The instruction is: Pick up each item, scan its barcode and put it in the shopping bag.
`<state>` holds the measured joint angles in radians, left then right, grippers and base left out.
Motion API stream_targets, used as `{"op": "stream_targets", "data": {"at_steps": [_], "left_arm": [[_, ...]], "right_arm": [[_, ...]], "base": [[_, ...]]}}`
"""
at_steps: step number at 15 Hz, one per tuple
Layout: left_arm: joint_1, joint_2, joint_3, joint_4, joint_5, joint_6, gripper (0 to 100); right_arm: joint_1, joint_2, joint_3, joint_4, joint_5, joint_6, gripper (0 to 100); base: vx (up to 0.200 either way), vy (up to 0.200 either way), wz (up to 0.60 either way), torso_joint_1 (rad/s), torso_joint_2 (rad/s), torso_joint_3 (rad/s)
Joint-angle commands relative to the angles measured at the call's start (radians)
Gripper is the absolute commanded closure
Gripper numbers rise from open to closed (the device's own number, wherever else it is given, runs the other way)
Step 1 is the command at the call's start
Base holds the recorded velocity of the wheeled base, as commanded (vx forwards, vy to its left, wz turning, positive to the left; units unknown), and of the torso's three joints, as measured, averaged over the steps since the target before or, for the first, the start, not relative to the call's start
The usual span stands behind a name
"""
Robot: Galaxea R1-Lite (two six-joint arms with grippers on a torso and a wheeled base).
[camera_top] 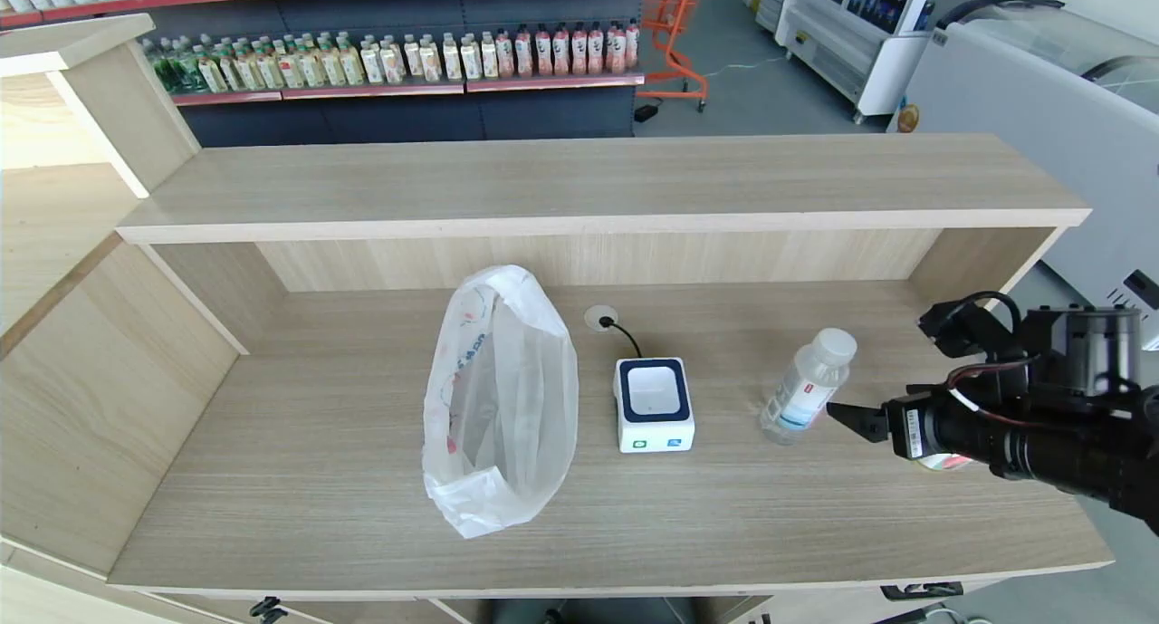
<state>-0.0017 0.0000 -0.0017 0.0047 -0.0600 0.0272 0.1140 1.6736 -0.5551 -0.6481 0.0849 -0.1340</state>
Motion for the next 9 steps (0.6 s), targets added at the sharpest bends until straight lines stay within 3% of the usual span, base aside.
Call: {"op": "stream_targets", "data": {"at_steps": [1,9], "left_arm": [[0.000,0.002,0.000,0.000,0.000,0.000,0],[0.000,0.000,0.000,0.000,0.000,0.000,0]], "right_arm": [[0.003,0.126,0.011,-0.070,-0.001,-0.027,0],[0.084,0.311,-0.012,-0.347,0.004,-0.068,0]], "base": [[0.000,0.000,0.00,0.000,0.00,0.000],[0.000,0.000,0.00,0.000,0.00,0.000]]}}
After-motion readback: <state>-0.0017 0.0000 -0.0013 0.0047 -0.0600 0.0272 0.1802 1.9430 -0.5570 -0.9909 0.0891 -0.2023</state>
